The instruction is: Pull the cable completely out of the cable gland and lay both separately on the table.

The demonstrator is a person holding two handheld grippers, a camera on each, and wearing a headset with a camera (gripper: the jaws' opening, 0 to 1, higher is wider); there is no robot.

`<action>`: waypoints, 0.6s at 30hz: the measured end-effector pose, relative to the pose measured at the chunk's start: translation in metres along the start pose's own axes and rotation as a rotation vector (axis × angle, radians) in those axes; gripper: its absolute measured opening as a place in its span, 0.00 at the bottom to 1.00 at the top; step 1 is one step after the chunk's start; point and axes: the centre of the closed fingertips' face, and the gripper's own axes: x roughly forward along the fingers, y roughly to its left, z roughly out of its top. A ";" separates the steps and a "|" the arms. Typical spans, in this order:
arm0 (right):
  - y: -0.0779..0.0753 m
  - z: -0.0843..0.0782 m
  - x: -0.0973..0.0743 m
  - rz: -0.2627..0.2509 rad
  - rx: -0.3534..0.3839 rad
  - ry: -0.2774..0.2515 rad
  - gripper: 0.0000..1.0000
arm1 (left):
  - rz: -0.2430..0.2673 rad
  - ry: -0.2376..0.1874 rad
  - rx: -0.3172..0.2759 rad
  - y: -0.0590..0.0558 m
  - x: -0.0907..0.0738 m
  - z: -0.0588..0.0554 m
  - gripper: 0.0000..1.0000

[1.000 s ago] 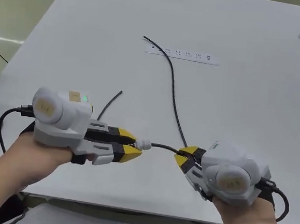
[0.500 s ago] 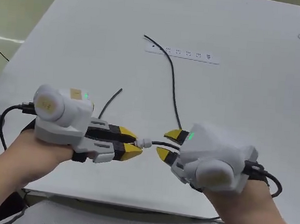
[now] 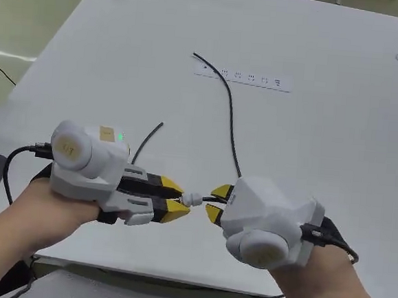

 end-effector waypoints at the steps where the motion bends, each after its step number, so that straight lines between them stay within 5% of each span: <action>1: 0.000 0.000 0.000 0.001 -0.007 0.002 0.05 | 0.000 0.002 0.001 0.000 0.000 0.000 0.15; 9: 0.001 -0.001 -0.001 -0.008 -0.024 -0.001 0.02 | 0.005 0.014 0.028 -0.003 0.000 0.000 0.15; 18: -0.003 -0.003 -0.007 -0.017 0.123 -0.041 0.00 | 0.013 -0.027 0.023 -0.005 -0.001 0.009 0.15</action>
